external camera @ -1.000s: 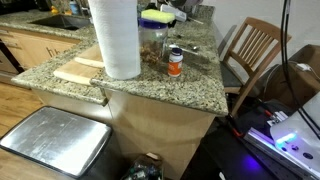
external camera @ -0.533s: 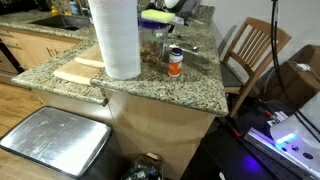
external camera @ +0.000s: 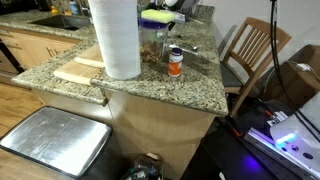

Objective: Move the white and green bottle forward.

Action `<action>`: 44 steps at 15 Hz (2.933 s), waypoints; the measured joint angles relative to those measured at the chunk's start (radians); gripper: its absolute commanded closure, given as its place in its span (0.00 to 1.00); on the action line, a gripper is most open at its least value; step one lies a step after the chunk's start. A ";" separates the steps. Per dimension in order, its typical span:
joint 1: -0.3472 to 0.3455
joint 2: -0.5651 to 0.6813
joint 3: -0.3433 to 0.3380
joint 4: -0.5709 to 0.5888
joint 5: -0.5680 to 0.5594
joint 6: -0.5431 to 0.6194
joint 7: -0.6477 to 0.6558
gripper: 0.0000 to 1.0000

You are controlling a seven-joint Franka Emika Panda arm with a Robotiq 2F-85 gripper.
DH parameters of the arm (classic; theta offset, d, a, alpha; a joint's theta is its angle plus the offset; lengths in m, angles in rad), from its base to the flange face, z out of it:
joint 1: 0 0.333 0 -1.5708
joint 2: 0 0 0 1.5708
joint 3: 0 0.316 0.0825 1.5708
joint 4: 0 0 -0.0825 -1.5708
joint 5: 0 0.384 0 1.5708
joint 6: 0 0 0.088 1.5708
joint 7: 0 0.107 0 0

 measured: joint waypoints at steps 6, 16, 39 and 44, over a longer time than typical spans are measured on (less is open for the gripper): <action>0.000 0.000 -0.022 0.014 -0.019 -0.034 0.022 0.77; -0.012 -0.057 -0.019 0.027 0.001 -0.087 0.046 0.77; -0.159 -0.793 0.030 -0.837 0.281 -0.343 -0.338 0.77; -0.154 -0.842 0.093 -0.888 0.286 -0.351 -0.408 0.77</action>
